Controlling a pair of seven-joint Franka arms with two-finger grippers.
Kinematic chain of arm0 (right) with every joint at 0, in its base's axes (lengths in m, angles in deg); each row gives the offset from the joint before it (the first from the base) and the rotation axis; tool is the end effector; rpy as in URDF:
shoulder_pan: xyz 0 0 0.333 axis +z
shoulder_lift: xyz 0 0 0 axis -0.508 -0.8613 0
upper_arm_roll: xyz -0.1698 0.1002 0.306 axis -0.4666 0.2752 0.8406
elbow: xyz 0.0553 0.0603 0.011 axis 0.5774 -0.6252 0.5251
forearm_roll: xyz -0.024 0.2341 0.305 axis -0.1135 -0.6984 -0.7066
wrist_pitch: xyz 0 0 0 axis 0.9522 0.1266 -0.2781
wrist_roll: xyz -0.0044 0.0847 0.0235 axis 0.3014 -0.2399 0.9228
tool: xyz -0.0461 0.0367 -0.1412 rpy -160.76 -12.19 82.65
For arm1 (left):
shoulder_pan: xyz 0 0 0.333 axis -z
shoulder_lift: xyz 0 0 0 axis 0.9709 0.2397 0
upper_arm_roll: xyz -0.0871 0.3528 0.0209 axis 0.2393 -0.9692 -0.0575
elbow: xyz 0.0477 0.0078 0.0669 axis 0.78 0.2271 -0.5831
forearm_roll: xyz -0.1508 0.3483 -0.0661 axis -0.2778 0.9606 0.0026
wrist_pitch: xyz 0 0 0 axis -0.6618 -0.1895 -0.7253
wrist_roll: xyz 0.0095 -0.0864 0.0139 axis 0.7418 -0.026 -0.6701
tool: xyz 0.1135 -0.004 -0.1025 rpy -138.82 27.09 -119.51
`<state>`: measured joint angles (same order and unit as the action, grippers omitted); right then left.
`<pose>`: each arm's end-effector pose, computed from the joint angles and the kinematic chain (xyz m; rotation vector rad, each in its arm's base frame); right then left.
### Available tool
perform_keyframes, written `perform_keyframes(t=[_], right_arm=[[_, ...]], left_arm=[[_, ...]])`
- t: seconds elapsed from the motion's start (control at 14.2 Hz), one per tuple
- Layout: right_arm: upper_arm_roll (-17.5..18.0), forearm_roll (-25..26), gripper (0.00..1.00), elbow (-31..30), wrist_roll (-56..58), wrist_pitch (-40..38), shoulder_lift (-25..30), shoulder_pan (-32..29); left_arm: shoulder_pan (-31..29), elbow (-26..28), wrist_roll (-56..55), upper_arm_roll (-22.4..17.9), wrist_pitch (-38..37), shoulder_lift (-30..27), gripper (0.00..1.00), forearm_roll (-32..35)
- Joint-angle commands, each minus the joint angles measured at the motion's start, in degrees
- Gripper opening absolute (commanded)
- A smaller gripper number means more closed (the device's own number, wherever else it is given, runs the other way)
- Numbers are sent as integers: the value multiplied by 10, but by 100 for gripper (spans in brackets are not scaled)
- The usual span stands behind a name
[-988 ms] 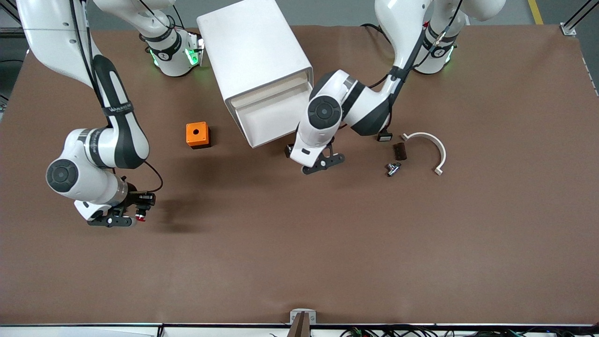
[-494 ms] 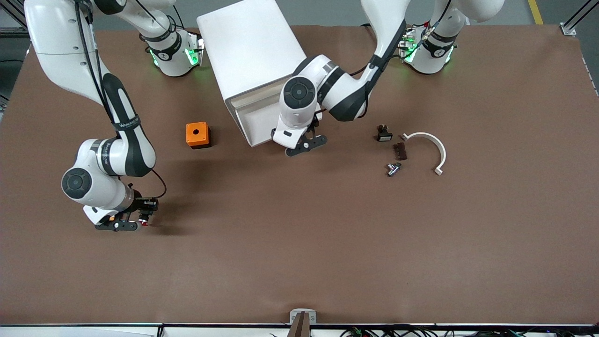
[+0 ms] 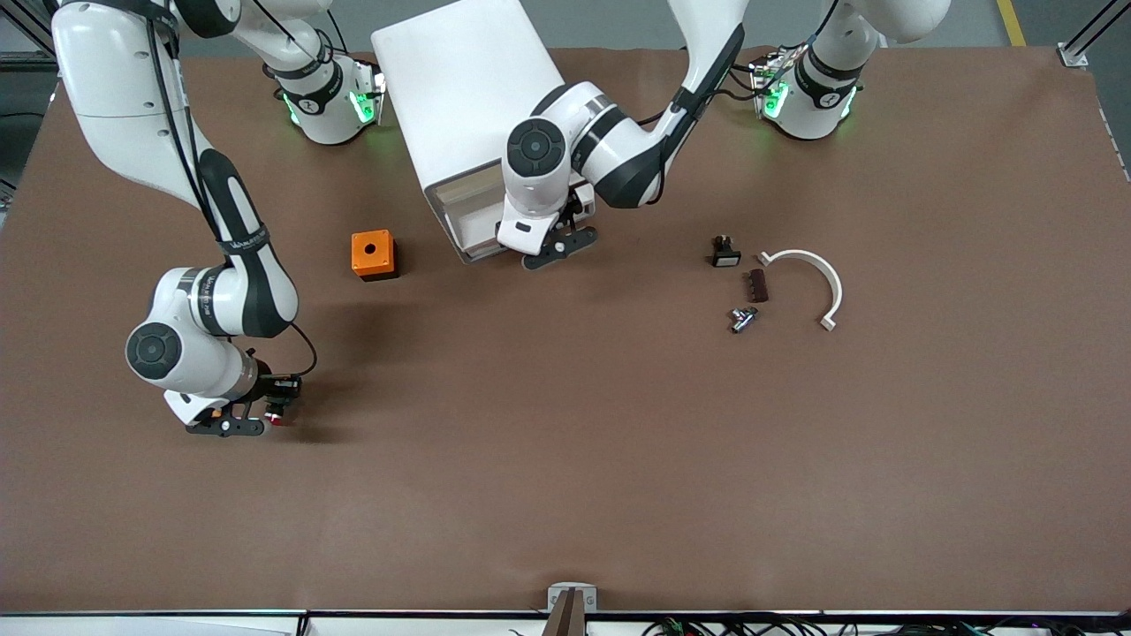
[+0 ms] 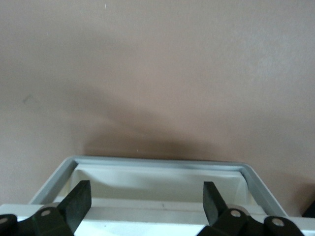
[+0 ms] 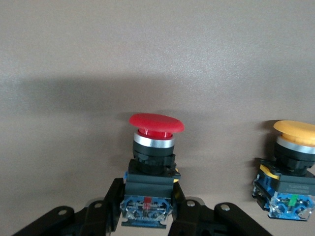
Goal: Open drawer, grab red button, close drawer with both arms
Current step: 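Lower the red button beside the yellow button and open the right gripper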
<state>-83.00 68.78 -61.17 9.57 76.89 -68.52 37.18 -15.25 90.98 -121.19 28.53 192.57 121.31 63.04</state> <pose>0.6632 0.0006 0.1904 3.0921 -0.0541 -0.1019 0.3851 -0.6015 0.3023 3.0214 0.6851 -0.3697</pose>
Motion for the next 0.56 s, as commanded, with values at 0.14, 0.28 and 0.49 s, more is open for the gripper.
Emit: perform_keyframes(t=[0.14, 0.28, 0.49], right_arm=[[10, 9, 2, 5, 6, -2, -3, -18], [10, 16, 2, 7, 21, 0, -3, -27], [10, 15, 3, 7, 21, 1, -3, -29]], left_arm=[[6, 7, -20, 12, 2, -7, 99, -48], [5, 7, -20, 18, 2, -7, 99, -71], [5, 7, -25, 18, 2, 1, 99, -110]])
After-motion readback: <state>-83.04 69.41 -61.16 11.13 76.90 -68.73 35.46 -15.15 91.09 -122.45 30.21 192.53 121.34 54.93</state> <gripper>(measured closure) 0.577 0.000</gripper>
